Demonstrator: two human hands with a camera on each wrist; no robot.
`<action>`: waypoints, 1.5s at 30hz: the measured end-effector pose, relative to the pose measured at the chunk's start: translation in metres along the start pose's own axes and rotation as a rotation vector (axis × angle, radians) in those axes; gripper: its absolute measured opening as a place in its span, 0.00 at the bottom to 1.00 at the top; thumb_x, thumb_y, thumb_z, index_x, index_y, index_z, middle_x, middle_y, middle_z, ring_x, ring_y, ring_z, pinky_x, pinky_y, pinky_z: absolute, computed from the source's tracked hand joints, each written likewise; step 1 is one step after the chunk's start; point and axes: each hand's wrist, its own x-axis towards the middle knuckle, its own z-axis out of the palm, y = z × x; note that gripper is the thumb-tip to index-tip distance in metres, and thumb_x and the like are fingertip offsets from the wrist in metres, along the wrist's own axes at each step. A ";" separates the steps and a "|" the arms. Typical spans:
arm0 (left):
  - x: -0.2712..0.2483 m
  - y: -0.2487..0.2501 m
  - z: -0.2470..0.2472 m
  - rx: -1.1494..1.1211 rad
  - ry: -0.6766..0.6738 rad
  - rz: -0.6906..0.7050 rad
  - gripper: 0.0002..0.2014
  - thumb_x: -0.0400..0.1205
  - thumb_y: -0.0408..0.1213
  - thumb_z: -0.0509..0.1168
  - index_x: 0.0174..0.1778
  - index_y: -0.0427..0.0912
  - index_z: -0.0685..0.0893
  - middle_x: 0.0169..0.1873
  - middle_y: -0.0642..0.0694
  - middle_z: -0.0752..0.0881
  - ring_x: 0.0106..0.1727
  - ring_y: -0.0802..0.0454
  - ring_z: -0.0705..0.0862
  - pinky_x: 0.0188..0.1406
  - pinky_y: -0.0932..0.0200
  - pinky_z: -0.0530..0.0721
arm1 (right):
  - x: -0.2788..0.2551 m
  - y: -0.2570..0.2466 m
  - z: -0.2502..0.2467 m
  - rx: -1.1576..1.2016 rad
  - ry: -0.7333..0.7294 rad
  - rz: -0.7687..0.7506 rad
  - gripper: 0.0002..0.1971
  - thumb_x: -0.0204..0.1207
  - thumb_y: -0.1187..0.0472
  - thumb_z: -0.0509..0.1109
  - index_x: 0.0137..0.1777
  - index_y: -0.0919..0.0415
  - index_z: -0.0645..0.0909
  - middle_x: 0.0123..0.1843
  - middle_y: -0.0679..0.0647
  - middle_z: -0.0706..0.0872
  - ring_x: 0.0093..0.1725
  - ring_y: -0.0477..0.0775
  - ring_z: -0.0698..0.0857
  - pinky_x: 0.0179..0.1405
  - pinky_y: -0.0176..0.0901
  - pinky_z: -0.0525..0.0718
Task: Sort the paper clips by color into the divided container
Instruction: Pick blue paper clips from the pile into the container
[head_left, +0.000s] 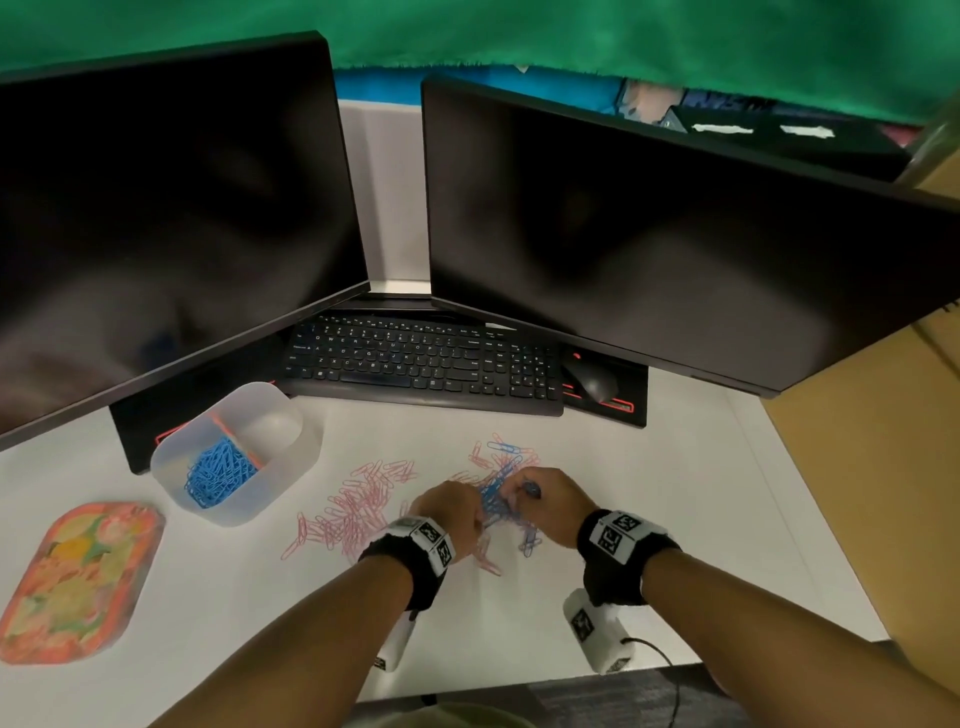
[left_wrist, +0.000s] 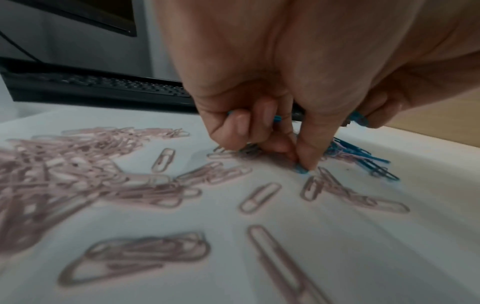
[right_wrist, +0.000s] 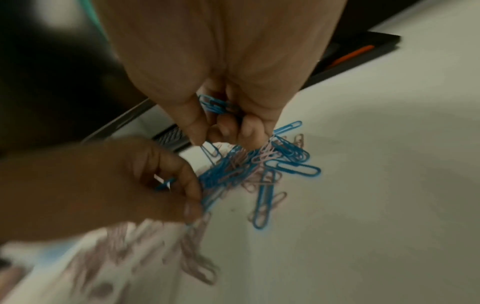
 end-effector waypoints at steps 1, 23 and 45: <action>0.001 0.000 0.000 0.019 -0.010 0.002 0.08 0.78 0.37 0.63 0.47 0.43 0.86 0.47 0.44 0.89 0.48 0.43 0.87 0.48 0.54 0.86 | 0.002 0.000 -0.003 0.047 -0.002 0.021 0.08 0.80 0.64 0.64 0.44 0.57 0.84 0.52 0.51 0.87 0.52 0.48 0.83 0.53 0.36 0.77; -0.081 -0.099 -0.106 -1.755 0.343 -0.361 0.10 0.77 0.26 0.52 0.40 0.37 0.79 0.33 0.42 0.78 0.31 0.48 0.77 0.33 0.55 0.76 | 0.057 -0.167 0.057 0.718 -0.328 0.241 0.05 0.80 0.68 0.64 0.49 0.67 0.81 0.36 0.62 0.83 0.30 0.57 0.83 0.26 0.43 0.81; -0.105 -0.172 -0.147 -1.466 0.699 -0.667 0.14 0.85 0.36 0.59 0.67 0.40 0.77 0.66 0.36 0.78 0.65 0.41 0.79 0.58 0.51 0.81 | 0.100 -0.248 0.118 0.441 -0.300 0.154 0.07 0.80 0.67 0.63 0.54 0.65 0.81 0.41 0.58 0.83 0.41 0.54 0.83 0.52 0.48 0.84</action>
